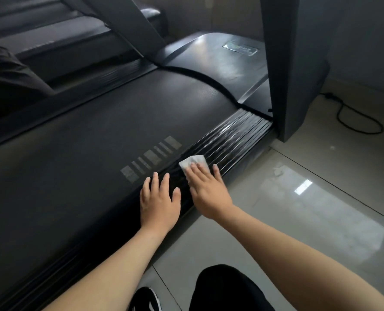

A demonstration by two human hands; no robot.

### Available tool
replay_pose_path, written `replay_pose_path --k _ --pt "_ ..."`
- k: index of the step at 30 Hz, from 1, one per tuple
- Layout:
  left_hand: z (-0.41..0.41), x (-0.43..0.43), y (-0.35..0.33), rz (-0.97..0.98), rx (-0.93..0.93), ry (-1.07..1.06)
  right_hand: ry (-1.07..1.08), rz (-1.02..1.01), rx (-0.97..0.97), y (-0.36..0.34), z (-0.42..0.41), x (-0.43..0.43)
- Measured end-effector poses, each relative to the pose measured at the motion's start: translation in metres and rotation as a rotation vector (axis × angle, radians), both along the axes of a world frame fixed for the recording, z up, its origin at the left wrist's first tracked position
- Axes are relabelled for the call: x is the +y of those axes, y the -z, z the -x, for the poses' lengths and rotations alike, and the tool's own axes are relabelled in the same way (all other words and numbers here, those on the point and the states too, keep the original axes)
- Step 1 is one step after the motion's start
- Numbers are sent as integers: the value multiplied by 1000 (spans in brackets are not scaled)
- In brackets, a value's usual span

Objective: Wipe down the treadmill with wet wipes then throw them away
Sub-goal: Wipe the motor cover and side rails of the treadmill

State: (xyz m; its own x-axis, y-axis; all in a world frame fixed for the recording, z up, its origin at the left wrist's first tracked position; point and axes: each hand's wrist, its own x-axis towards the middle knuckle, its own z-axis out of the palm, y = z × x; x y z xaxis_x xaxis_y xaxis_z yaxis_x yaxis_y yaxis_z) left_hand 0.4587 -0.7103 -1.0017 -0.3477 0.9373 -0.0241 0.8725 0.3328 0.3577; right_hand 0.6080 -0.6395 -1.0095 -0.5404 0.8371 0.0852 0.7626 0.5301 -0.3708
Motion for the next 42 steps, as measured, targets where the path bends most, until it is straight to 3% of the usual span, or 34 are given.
replay_pose_path --k 4,11,19,21,26,28,33,36,42 --pt "1 0 0 -13 11 -16 -201 1 -63 -2 10 1" --pt "-1 2 -1 -26 -50 -64 114 122 -144 -14 27 61" --pt "0 4 1 -107 -178 -110 -317 94 -175 -13 38 22" --pt "-1 2 1 -89 -146 -81 -275 97 -208 -18 31 36" --pt "-5 1 0 -55 -86 -50 96 127 -161 -19 12 58" --pt "-6 2 1 -54 -75 -53 125 123 -149 -17 14 49" --pt "-4 0 2 -84 -115 -63 -225 72 -119 -13 34 6" --pt "-4 -3 3 -97 -101 -92 -299 47 -167 -15 30 19" --pt "0 -10 -1 -53 -79 -150 96 125 -142 -16 19 62"
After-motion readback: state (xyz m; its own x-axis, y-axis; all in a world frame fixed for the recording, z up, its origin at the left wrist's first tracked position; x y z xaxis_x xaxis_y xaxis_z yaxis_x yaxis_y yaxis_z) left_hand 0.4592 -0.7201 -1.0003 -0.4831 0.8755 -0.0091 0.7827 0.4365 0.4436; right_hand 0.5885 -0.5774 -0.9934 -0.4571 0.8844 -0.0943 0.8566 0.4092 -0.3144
